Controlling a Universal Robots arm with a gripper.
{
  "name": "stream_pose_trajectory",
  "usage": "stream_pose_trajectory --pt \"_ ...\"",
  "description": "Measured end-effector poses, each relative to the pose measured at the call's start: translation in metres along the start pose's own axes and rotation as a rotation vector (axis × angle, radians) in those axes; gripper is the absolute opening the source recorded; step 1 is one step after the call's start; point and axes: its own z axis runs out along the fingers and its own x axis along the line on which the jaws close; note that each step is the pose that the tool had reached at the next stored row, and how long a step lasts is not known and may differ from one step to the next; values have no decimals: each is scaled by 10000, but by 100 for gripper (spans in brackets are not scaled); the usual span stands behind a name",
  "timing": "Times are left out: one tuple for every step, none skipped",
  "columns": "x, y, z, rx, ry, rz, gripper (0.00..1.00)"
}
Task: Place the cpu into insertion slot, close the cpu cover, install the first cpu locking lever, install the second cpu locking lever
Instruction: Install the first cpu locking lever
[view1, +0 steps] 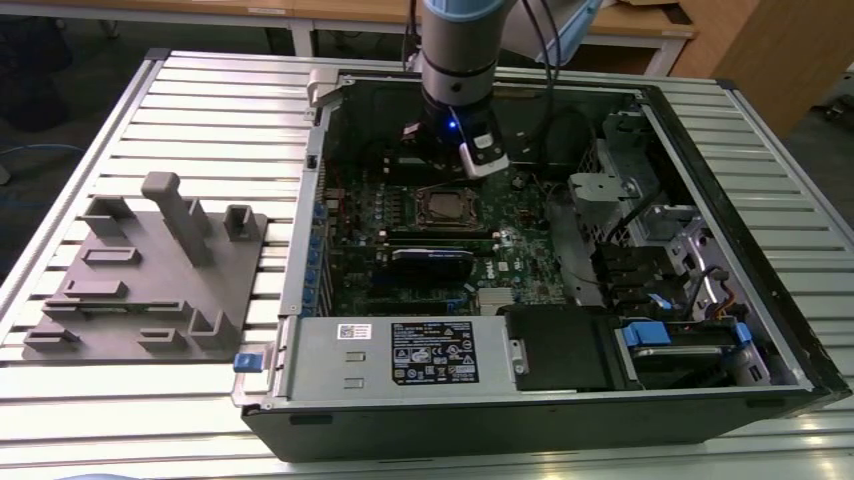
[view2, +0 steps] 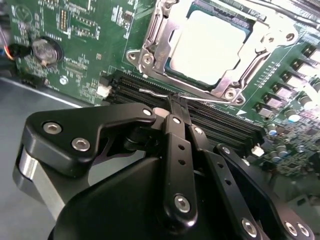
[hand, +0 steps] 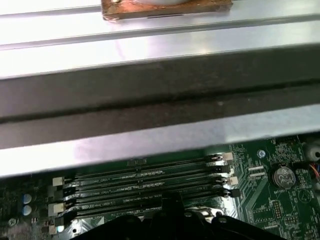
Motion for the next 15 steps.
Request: stream_pose_trajectory --pt "0 -1 5 6 -25 113 10" --pt "0 -2 7 12 -44 196 10" --pt "0 -3 8 15 -51 237 10" --pt "0 -3 8 15 -51 239 10" --pt "0 -2 10 12 -54 242 10" --pt "0 -2 10 12 -54 242 10" --pt "0 -2 10 12 -54 241 10" --pt "1 -2 10 12 -54 242 10" --pt "1 -2 10 12 -53 242 10" --pt "0 -2 10 12 -54 241 10" --pt "0 -3 10 13 -54 241 10" --pt "0 -2 10 12 -53 242 10" --pt "0 -2 10 12 -53 242 10" --pt "0 -2 10 12 -54 243 10" --pt "0 -2 10 13 -55 245 10"
